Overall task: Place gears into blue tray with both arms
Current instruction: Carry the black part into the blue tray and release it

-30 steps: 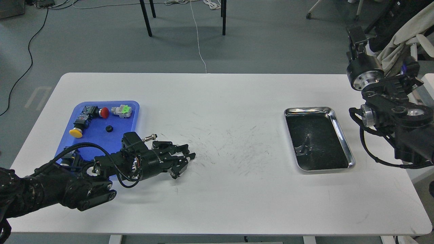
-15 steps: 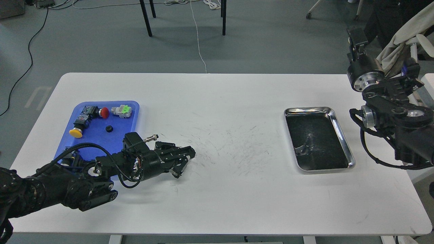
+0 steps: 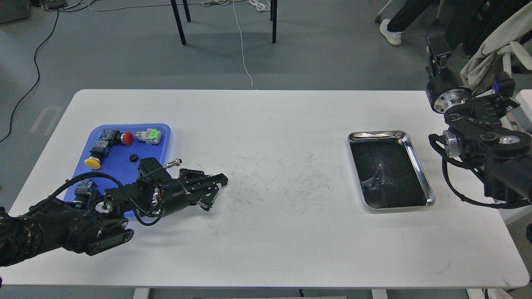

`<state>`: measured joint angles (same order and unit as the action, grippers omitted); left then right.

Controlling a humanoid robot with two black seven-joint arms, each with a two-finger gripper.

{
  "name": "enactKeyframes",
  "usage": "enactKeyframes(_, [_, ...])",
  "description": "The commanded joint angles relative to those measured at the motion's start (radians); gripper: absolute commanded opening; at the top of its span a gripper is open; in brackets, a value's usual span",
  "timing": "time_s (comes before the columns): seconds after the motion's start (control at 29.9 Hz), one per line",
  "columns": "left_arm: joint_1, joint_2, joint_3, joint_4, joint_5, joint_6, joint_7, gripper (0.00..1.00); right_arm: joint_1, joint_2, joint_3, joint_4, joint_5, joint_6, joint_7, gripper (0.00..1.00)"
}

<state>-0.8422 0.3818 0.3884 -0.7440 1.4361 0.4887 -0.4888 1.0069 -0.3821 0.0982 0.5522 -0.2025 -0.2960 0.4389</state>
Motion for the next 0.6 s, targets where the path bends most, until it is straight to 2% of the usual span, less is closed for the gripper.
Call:
enactKeyframes(0.0, [-0.011, 0.078, 0.0, -0.006, -0.006, 0.0, 0.0, 0.07, 0.001, 0.003, 0.0, 0.0, -0.002, 0.0, 0.0, 0.95])
enactKeyframes(0.3, [-0.046, 0.369, -0.006, -0.132, -0.005, 0.0, 0.0, 0.08, 0.001, 0.003, 0.0, 0.002, 0.0, 0.0, 0.001, 0.95])
enactKeyframes(0.43, [-0.046, 0.445, -0.037, -0.158, -0.005, 0.0, 0.0, 0.08, 0.001, 0.008, 0.0, 0.002, 0.0, 0.0, 0.001, 0.95])
enactKeyframes(0.57, [-0.043, 0.463, -0.037, -0.16, 0.007, 0.0, 0.0, 0.08, 0.001, 0.009, 0.0, 0.002, 0.0, 0.0, 0.003, 0.95])
